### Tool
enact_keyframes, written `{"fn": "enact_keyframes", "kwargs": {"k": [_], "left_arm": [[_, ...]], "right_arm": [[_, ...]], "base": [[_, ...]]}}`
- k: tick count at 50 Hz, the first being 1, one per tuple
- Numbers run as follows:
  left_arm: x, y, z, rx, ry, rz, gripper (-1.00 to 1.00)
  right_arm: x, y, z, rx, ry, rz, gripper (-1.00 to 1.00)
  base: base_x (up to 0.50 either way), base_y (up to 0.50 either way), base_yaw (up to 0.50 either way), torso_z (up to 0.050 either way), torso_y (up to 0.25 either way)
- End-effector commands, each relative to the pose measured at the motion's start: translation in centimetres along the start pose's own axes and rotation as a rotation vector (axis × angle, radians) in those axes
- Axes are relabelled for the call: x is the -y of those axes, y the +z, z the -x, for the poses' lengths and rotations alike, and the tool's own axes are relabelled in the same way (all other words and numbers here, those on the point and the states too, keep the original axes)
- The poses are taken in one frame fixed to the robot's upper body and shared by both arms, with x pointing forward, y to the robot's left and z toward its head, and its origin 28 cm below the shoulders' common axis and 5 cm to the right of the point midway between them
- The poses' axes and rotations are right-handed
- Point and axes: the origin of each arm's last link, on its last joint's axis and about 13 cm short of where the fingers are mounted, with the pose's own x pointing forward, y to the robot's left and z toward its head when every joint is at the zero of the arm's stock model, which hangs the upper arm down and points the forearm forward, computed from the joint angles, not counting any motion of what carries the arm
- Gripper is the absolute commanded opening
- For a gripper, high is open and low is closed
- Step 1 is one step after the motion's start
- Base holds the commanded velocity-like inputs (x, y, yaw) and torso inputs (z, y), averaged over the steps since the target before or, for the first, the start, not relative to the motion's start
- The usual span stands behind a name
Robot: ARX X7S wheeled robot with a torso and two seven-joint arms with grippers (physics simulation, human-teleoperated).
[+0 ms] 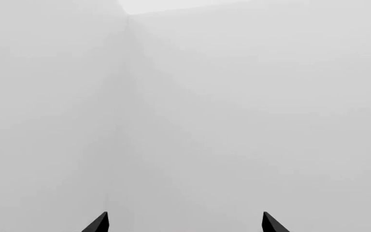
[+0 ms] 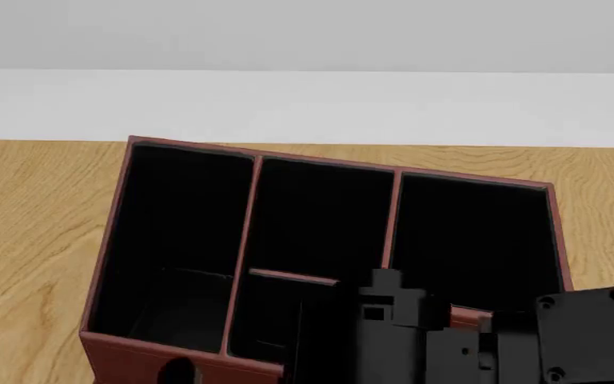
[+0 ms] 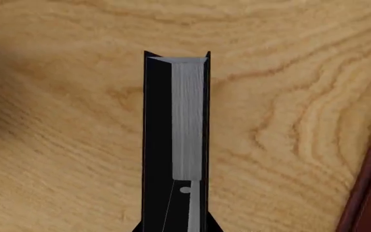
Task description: Pick up the book and place it in the front compartment of the caddy.
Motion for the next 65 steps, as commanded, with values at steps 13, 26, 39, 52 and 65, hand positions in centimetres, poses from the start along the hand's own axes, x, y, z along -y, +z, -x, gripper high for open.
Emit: {"fn": "enact_keyframes", "kwargs": {"k": [13, 26, 39, 52, 65], "left_arm": [[0.1, 0.6, 0.0, 0.012, -0.004, -0.002, 1.00], [0.2, 0.8, 0.0, 0.015, -0.006, -0.005, 1.00], [0.2, 0.6, -0.1, 0.014, -0.006, 0.001, 1.00], [0.2, 0.6, -0.1, 0.012, -0.007, 0.002, 1.00], [0.0, 0.4, -0.1, 0.014, 0.002, 0.003, 1.00]], "right_arm": [[-1.8, 2.4, 7.1, 0.164, -0.185, 0.125, -1.00], [-1.4, 5.3, 12.9, 0.157, -0.333, 0.211, -1.00], [-1.8, 7.5, 18.7, 0.253, -0.537, 0.295, -1.00], [-1.6, 9.0, 23.2, 0.216, -0.635, 0.288, -1.00], [-1.7, 8.7, 26.7, 0.163, -0.745, 0.221, -1.00]], "base": [[0.00, 0.00, 0.00, 0.000, 0.001], [0.00, 0.00, 0.00, 0.000, 0.001], [0.00, 0.00, 0.00, 0.000, 0.000], [0.00, 0.00, 0.00, 0.000, 0.001], [0.00, 0.00, 0.00, 0.000, 0.001]]}}
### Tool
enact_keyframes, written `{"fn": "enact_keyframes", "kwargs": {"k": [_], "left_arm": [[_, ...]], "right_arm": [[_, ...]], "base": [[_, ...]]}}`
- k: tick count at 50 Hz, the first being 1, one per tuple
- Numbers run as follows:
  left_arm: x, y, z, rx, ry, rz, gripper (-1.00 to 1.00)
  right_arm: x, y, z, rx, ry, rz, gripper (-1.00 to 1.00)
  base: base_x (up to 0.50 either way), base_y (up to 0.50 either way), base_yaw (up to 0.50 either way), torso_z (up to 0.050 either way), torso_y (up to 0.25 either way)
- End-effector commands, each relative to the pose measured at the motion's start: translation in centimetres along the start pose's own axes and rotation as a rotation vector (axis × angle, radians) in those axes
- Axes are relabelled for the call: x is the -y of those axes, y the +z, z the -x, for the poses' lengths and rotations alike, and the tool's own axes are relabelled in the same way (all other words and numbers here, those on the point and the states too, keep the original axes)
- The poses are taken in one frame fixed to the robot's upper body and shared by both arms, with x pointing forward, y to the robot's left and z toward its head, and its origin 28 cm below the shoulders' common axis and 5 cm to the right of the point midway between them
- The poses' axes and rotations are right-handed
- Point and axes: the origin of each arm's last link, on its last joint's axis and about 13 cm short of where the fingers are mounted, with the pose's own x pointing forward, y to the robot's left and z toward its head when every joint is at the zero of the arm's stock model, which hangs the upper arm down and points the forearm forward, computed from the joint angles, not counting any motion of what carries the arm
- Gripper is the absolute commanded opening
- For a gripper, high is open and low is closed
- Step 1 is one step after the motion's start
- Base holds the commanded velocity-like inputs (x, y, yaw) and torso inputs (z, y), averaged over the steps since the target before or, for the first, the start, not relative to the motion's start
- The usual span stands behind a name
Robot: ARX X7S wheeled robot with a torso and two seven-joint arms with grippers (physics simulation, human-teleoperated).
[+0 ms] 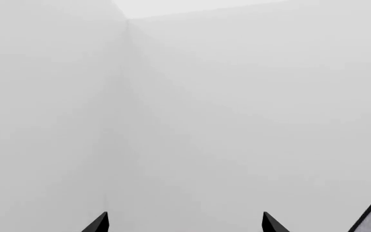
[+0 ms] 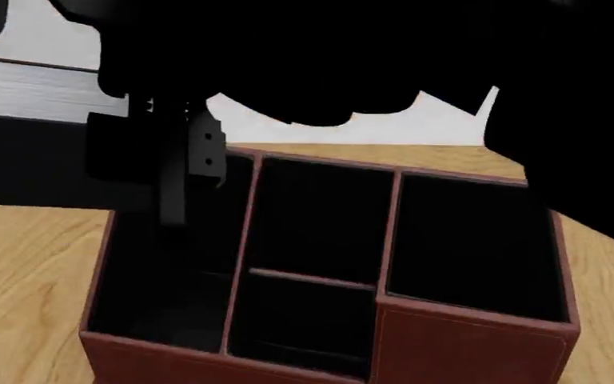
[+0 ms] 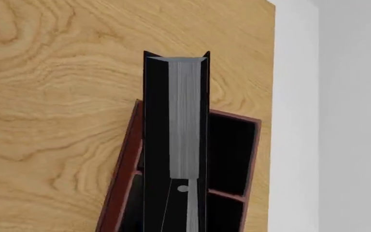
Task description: Pick up the book and place it in the front compartment of the caddy.
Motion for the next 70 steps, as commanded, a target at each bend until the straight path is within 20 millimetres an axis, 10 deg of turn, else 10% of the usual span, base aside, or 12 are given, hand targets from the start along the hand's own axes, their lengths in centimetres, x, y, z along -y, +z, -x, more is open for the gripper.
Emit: {"fn": "enact_keyframes", "kwargs": {"k": [1, 32, 70], "left_arm": [[-0.1, -0.1, 0.0, -0.001, 0.005, 0.002, 1.00], [-0.2, -0.3, 0.2, -0.007, 0.007, -0.003, 1.00], [0.0, -0.5, 0.2, -0.025, 0.005, -0.013, 1.00]], "right_arm": [[1.8, 0.8, 3.3, -0.061, -0.131, 0.019, -1.00], [2.7, -4.9, 2.8, -0.270, -0.158, -0.213, -1.00], [1.6, -10.6, -3.6, -0.368, -0.112, -0.269, -1.00]], "base": [[0.00, 0.00, 0.00, 0.000, 0.000], [0.00, 0.00, 0.00, 0.000, 0.001], [0.00, 0.00, 0.00, 0.000, 0.001]]}}
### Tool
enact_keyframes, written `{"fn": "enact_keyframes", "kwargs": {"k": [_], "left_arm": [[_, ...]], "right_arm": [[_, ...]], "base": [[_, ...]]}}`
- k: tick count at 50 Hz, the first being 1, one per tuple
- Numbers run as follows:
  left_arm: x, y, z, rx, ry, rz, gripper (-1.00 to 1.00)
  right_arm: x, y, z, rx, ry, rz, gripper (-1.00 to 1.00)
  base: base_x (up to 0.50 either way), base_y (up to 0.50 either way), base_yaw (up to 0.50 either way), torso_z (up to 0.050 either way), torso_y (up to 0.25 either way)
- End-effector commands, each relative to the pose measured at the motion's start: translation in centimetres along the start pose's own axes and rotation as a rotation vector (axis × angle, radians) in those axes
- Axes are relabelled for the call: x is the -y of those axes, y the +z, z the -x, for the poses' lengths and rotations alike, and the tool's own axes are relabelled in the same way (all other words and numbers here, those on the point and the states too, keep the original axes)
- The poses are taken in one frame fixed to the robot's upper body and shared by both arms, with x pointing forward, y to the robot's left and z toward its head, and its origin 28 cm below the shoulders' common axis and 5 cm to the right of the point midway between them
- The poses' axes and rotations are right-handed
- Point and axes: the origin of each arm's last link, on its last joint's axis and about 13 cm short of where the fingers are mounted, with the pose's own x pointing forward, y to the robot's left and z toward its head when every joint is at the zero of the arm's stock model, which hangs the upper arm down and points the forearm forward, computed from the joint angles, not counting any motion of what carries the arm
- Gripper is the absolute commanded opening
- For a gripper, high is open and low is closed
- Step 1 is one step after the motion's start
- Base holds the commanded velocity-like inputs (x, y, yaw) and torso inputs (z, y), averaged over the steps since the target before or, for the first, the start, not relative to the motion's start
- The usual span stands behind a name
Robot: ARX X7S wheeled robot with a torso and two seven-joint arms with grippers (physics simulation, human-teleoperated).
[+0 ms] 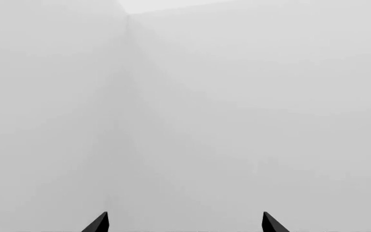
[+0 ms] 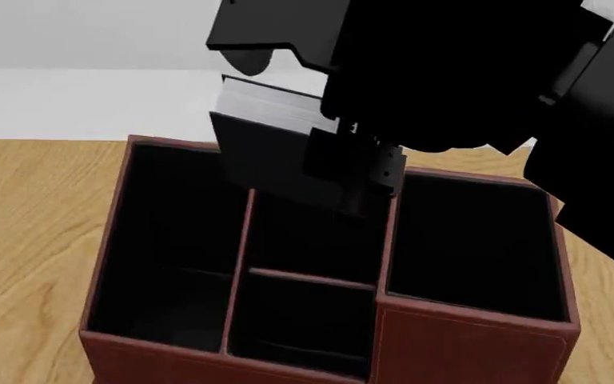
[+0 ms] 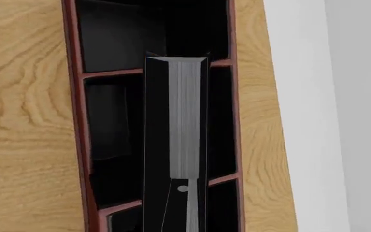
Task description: Pick up the book and place it in the front compartment of the caddy.
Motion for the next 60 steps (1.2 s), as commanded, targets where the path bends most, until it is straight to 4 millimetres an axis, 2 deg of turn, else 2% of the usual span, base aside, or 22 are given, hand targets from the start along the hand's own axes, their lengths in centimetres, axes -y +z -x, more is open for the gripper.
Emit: {"fn": "enact_keyframes", "kwargs": {"k": [1, 23, 60], "left_arm": [[0.0, -0.1, 0.0, -0.005, 0.001, -0.001, 1.00], [0.0, -0.2, 0.0, -0.006, 0.002, -0.003, 1.00], [-0.3, -0.7, 0.2, -0.020, 0.010, -0.006, 1.00]], "right_arm": [[0.3, -0.6, -0.8, -0.053, -0.049, 0.026, -1.00], [0.8, -1.0, -3.1, -0.068, -0.065, 0.036, -1.00], [1.1, -1.5, -9.6, -0.057, -0.046, 0.047, -1.00]], "base": [[0.00, 0.00, 0.00, 0.000, 0.000], [0.00, 0.00, 0.00, 0.001, 0.001], [0.00, 0.00, 0.00, 0.000, 0.001]]}}
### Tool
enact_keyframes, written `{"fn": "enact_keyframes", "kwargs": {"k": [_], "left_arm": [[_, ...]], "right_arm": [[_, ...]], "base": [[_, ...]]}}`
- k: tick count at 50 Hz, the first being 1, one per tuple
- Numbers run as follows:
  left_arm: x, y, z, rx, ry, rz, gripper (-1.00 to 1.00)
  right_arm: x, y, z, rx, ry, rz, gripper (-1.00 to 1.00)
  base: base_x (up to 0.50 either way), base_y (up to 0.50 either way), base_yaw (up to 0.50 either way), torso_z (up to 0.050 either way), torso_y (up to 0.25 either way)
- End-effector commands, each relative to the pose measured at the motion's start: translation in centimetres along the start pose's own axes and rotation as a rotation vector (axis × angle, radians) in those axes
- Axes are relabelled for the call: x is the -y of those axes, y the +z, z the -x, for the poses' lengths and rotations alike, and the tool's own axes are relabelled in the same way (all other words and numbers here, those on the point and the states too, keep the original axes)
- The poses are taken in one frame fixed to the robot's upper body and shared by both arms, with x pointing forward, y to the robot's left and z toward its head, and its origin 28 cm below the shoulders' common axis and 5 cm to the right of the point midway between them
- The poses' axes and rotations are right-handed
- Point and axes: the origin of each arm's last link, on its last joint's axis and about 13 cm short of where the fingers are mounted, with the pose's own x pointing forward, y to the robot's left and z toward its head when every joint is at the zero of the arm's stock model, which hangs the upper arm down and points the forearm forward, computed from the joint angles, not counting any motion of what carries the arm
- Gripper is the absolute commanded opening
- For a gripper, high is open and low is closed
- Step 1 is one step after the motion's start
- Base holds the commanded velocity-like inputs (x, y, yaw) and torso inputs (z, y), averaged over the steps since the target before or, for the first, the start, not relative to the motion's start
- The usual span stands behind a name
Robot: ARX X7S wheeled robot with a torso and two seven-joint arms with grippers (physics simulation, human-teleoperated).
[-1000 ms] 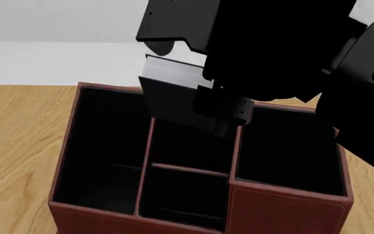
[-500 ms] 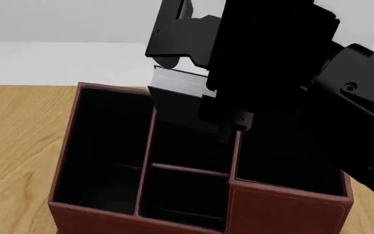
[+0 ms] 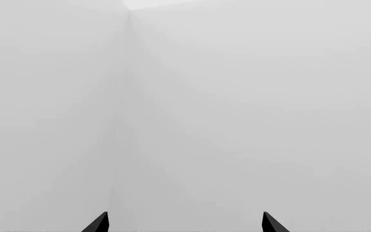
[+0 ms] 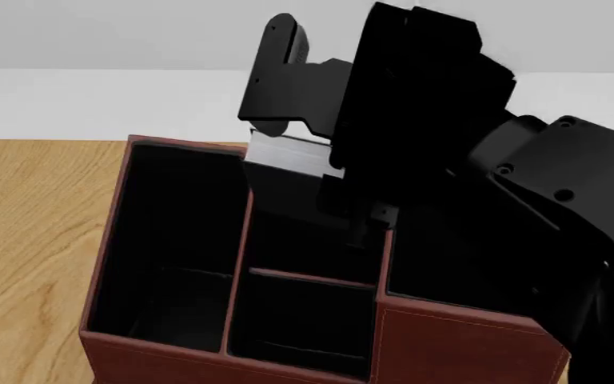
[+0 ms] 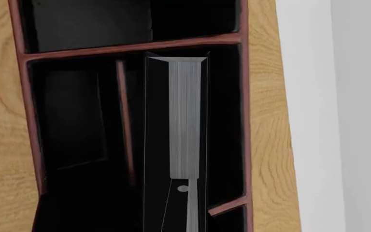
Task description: Pick up the book and place it in the front compartment of the caddy.
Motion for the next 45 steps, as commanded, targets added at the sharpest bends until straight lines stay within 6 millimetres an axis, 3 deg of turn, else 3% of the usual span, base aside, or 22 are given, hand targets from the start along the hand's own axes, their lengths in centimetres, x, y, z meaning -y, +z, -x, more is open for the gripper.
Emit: {"fn": "enact_keyframes", "kwargs": {"k": [1, 29, 30, 45], "left_arm": [[0.0, -0.2, 0.0, -0.005, 0.002, -0.001, 1.00], [-0.2, -0.7, 0.1, -0.020, 0.009, -0.008, 1.00], [-0.1, -0.7, 0.1, -0.021, 0.009, -0.007, 1.00], [-0.1, -0.7, 0.0, -0.019, 0.008, -0.003, 1.00]], "right_arm": [[0.3, 0.1, -1.3, -0.006, -0.030, 0.038, -1.00], [0.1, -1.1, -5.4, -0.019, -0.025, 0.000, -1.00], [0.1, -1.1, -5.5, -0.021, -0.018, 0.002, 1.00], [0.3, -1.0, -5.1, -0.026, -0.035, 0.012, 1.00]], "base": [[0.00, 0.00, 0.00, 0.000, 0.010], [0.00, 0.00, 0.00, 0.000, 0.001], [0.00, 0.00, 0.00, 0.000, 0.000], [0.00, 0.00, 0.00, 0.000, 0.000]]}}
